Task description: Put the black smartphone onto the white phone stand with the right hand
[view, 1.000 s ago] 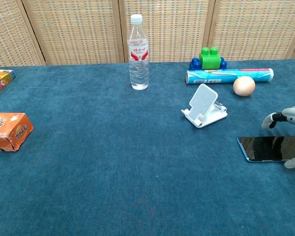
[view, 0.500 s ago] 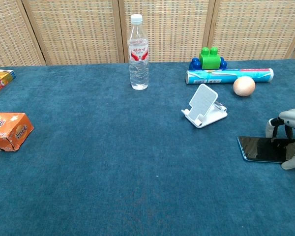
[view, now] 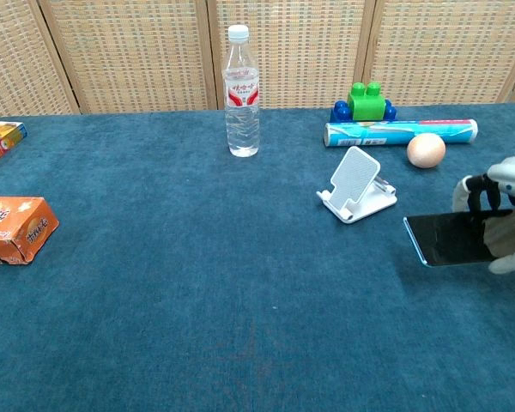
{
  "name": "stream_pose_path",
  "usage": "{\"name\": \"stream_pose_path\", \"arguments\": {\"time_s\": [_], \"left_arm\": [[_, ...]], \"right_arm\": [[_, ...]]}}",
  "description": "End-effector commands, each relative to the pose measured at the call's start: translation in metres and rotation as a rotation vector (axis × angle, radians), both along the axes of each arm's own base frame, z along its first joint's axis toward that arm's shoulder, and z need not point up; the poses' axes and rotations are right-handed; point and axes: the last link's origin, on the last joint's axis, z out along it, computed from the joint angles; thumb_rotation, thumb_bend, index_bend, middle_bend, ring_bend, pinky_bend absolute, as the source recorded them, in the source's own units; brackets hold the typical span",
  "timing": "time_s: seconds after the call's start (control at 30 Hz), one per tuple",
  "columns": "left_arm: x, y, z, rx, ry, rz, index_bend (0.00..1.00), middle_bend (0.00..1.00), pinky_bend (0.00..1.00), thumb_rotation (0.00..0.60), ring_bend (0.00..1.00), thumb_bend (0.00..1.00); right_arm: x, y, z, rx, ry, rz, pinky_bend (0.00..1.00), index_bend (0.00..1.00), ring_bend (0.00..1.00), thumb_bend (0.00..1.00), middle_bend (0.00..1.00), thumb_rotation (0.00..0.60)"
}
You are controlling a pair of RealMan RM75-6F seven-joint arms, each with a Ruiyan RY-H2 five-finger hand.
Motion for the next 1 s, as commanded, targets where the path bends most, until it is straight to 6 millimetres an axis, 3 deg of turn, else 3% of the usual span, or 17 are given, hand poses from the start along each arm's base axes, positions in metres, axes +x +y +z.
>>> {"name": "stream_pose_path", "arguments": {"time_s": [0.03, 0.2, 0.33, 0.67, 1.0], "left_arm": [[0.0, 0.0, 0.0, -0.002, -0.001, 0.0, 0.0, 0.0, 0.0, 0.6, 0.0, 0.0], [0.0, 0.0, 0.001, -0.001, -0.005, -0.002, 0.0, 0.0, 0.0, 0.6, 0.0, 0.0], [-0.001, 0.001, 0.002, -0.003, -0.011, 0.001, 0.0, 0.0, 0.0, 0.6, 0.0, 0.0], [-0.003, 0.002, 0.005, -0.02, -0.03, 0.001, 0.0, 0.0, 0.0, 0.6, 0.0, 0.0], [-0.004, 0.01, 0.006, -0.042, -0.047, 0.018, 0.0, 0.0, 0.0, 0.6, 0.0, 0.0]], "right_arm": [[0.028, 0.001, 0.027, -0.097, 0.109, 0.218, 0.42, 0.49, 0.51, 0.44, 0.55, 0.6], [0.067, -0.01, 0.041, -0.201, 0.313, 0.436, 0.42, 0.49, 0.51, 0.44, 0.55, 0.6], [0.106, -0.019, 0.038, -0.265, 0.526, 0.599, 0.42, 0.49, 0.51, 0.44, 0.55, 0.6], [0.165, -0.043, -0.003, -0.348, 0.94, 0.806, 0.42, 0.49, 0.51, 0.44, 0.55, 0.6], [0.193, -0.058, -0.034, -0.302, 1.016, 0.802, 0.42, 0.49, 0.51, 0.44, 0.55, 0.6]]}}
